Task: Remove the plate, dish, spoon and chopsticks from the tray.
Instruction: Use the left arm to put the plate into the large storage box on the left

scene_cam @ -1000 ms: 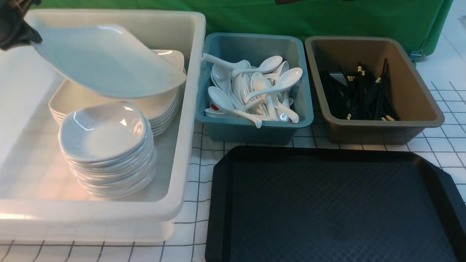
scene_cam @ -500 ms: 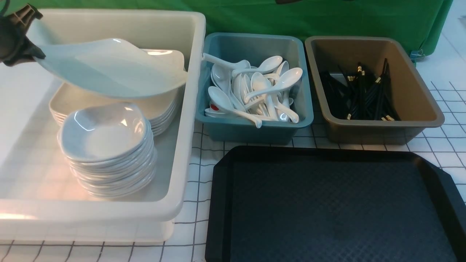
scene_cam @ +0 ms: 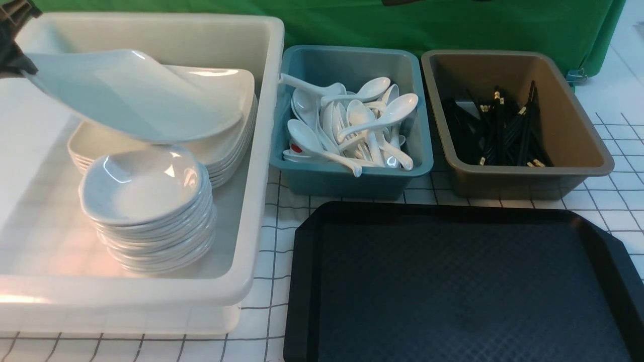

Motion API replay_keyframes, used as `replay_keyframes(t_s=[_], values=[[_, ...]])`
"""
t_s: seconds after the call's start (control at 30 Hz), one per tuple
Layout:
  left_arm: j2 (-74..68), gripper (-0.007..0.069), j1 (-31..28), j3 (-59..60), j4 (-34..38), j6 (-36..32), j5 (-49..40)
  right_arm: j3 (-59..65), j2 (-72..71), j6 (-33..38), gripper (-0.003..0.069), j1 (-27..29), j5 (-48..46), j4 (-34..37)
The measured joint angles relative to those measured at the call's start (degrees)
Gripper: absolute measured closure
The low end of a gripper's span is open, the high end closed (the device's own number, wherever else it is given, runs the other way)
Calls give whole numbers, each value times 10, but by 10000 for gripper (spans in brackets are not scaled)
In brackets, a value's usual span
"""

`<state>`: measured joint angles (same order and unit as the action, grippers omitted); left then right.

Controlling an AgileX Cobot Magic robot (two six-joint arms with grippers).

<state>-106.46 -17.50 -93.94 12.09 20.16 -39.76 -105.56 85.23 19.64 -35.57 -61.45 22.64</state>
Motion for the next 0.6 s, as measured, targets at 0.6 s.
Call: replay_keyframes(t_s=[0.6], values=[[6, 608, 31, 12, -51, 170, 39, 0, 0, 0, 650, 0, -4, -3]])
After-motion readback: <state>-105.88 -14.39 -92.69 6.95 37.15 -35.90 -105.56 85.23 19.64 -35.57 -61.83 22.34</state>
